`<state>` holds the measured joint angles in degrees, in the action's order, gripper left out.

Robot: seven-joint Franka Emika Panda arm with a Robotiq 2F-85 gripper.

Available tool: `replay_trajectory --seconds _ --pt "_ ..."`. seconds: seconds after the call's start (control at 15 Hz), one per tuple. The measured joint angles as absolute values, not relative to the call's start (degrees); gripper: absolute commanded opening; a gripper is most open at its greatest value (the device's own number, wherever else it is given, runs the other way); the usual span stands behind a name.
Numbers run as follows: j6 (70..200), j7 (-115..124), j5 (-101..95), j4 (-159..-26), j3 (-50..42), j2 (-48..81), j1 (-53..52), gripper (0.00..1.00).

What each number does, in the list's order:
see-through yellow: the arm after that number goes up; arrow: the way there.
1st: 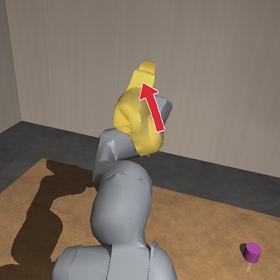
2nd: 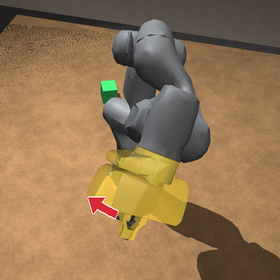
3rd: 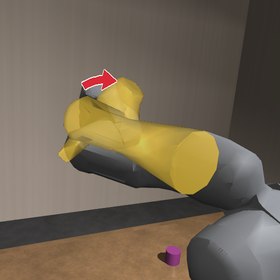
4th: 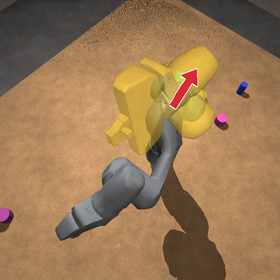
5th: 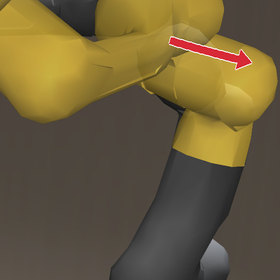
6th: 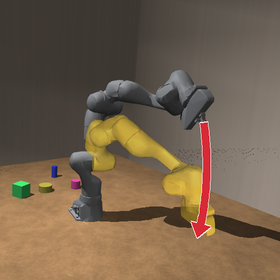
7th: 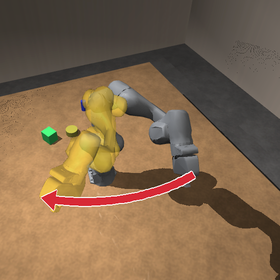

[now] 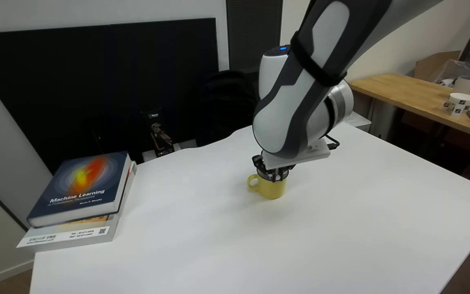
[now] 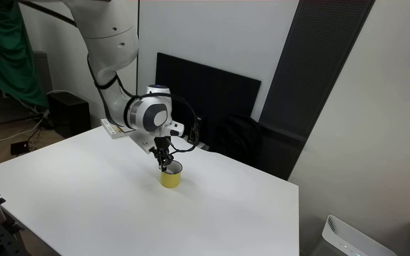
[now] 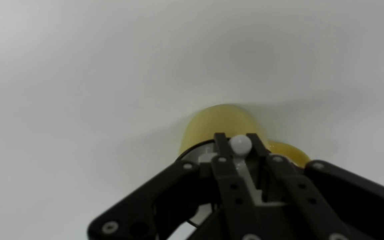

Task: Take the marker out of the cup and put it on the table

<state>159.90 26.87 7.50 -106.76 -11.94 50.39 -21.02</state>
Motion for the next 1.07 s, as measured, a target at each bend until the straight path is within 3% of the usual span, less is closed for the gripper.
replay_trajectory --seconds 1.07 --pt "136.7 27.1 6.7 -94.5 -11.3 45.9 -15.6 0.04"
